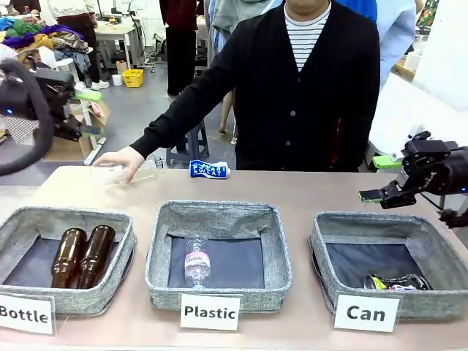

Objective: Sort the can waste into the basket.
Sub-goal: Pick up the can waste from the table and place it in the right Fabric basket.

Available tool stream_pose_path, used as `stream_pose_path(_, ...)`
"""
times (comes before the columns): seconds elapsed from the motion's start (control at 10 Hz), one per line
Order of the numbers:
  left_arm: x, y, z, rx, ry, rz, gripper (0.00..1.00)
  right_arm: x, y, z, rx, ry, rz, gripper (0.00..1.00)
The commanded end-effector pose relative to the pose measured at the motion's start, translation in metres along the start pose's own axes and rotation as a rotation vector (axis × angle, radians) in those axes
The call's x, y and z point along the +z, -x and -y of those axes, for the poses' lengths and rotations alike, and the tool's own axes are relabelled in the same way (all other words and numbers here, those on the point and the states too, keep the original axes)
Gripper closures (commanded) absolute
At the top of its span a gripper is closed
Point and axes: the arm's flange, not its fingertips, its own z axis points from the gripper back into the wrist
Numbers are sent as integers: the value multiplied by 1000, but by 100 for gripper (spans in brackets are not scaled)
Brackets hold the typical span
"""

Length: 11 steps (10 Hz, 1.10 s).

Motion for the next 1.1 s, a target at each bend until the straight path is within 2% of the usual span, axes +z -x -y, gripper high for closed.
stream_pose_path(0.0,98,11,-7,37,68,38,0,0,1,-1,9,-3,-5,0)
stream_pose_path(0.1,132,38,-5,10,85,48,0,0,1,-1,9,-3,-5,0)
stream_pose_path(0.3,182,96,-8,-72,89,135,0,0,1,-1,9,-3,-5,0)
stream_pose_path(0.5,216,123,-25,-100,56,159,0,0,1,-1,9,-3,-5,0)
stream_pose_path(0.6,227,134,-32,-122,82,181,0,0,1,-1,9,-3,-5,0)
stream_pose_path(0.8,225,138,-34,-130,90,182,0,0,1,-1,9,-3,-5,0)
stream_pose_path(1.0,186,104,-19,-148,44,42,0,0,1,-1,9,-3,-5,0)
